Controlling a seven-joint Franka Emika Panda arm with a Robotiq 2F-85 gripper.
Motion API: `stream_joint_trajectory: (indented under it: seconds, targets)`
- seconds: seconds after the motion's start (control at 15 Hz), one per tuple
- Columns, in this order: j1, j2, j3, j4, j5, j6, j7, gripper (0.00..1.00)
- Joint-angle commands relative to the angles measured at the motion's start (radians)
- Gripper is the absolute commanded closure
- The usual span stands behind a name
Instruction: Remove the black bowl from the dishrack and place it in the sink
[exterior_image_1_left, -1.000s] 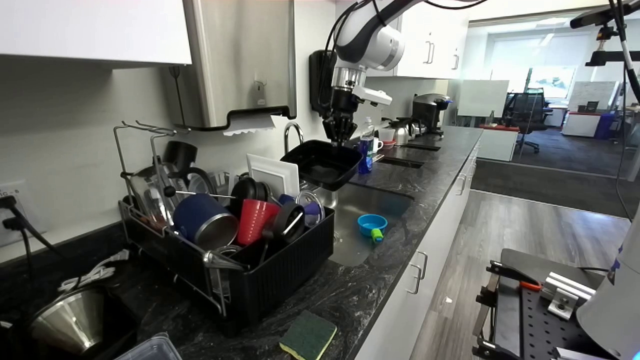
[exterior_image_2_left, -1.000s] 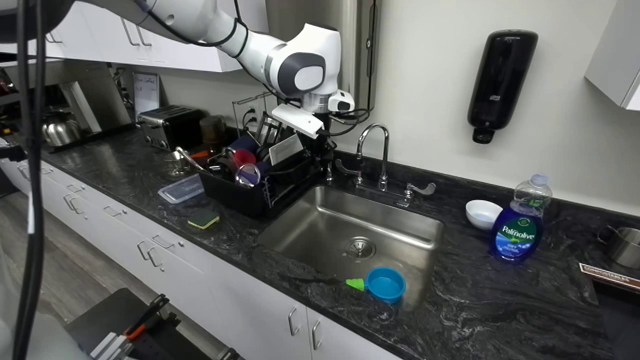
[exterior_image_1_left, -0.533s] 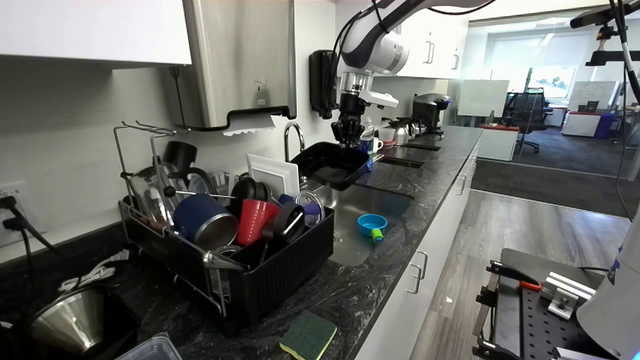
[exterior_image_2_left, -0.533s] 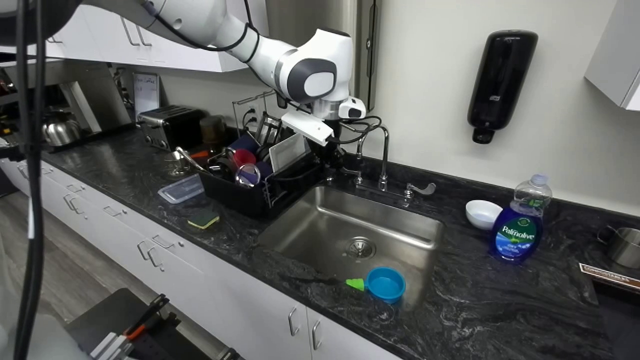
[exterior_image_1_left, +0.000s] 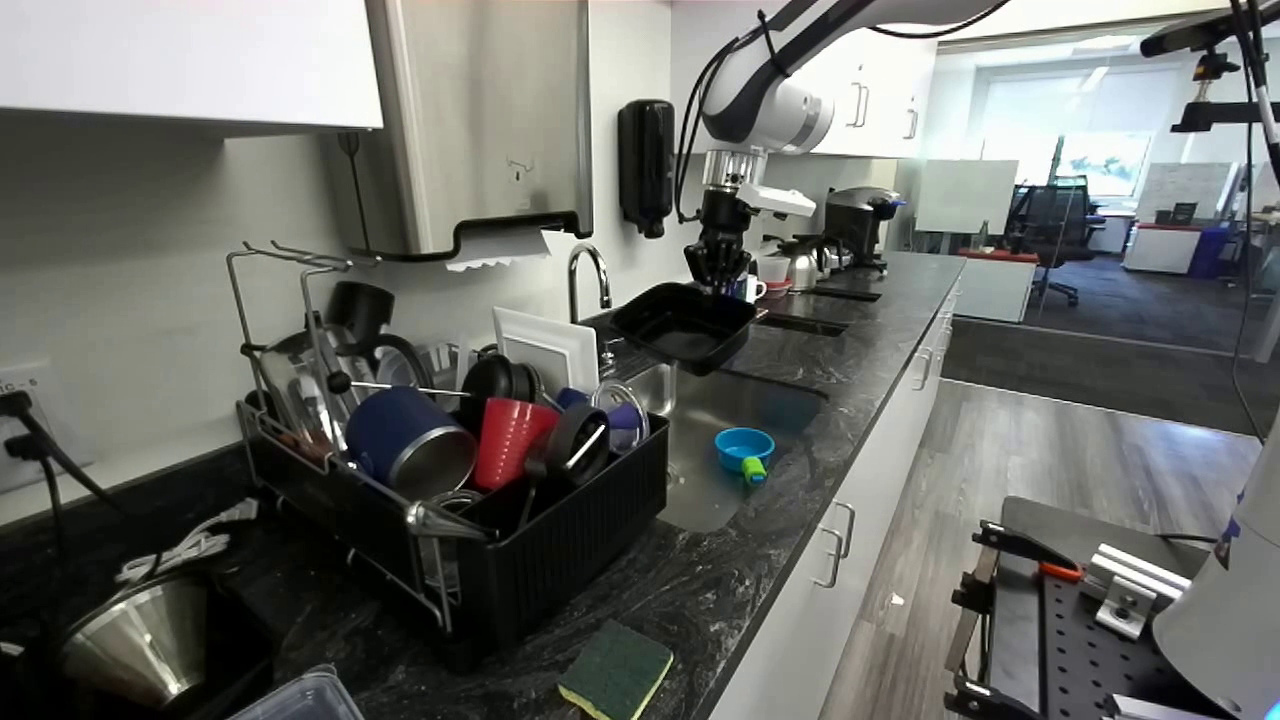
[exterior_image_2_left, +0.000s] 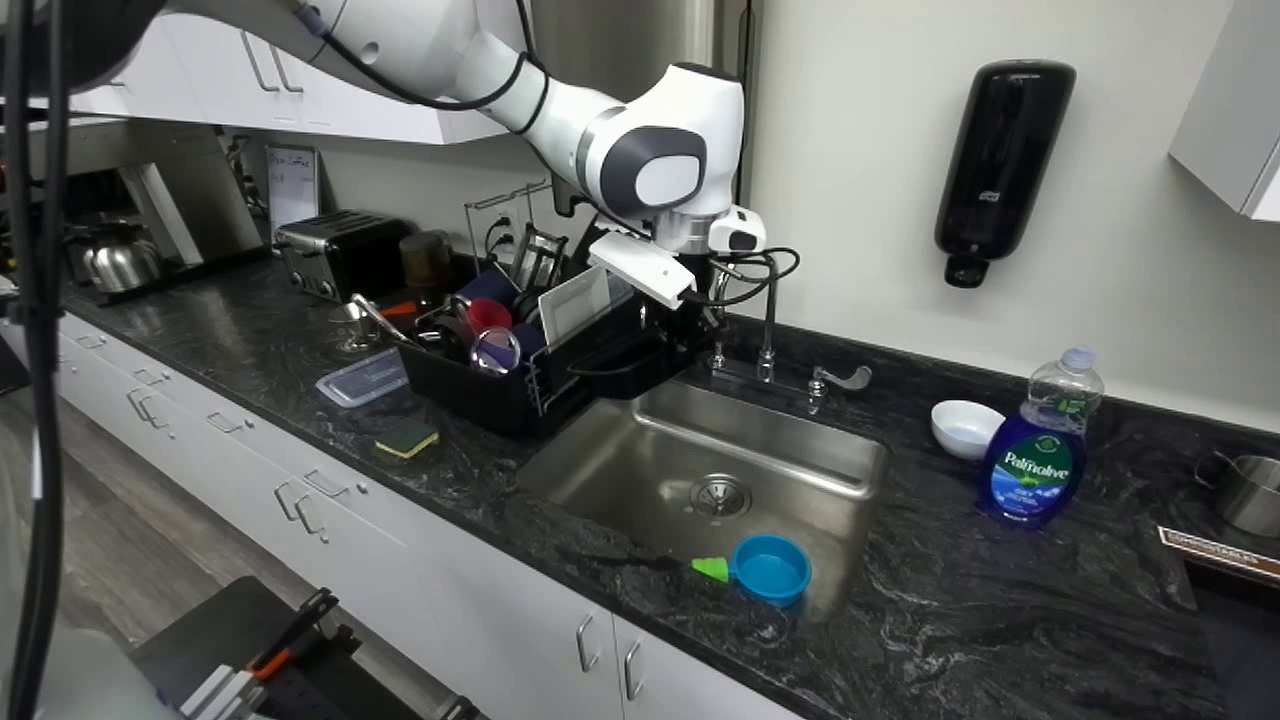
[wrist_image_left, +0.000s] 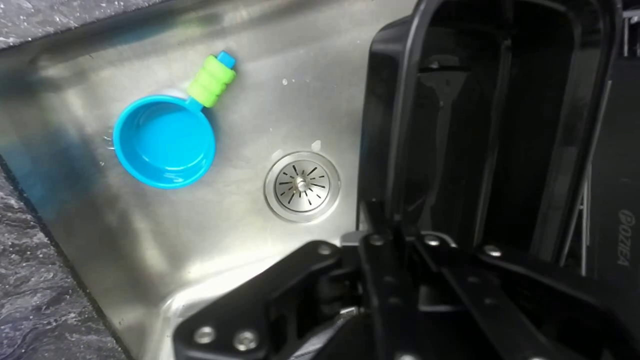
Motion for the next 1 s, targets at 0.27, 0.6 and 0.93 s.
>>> stream_joint_trajectory:
  seconds: [0.27,0.6,0.93]
  targets:
    - [-0.003,0.000,0.004,0.003,-0.002,-0.003,0.001,0.93]
    - [-0.003,0.000,0.004,0.003,-0.002,-0.002,0.001,0.93]
    - [-0.010,0.042,0.008,0.026,0.006,-0.021,-0.015,0.98]
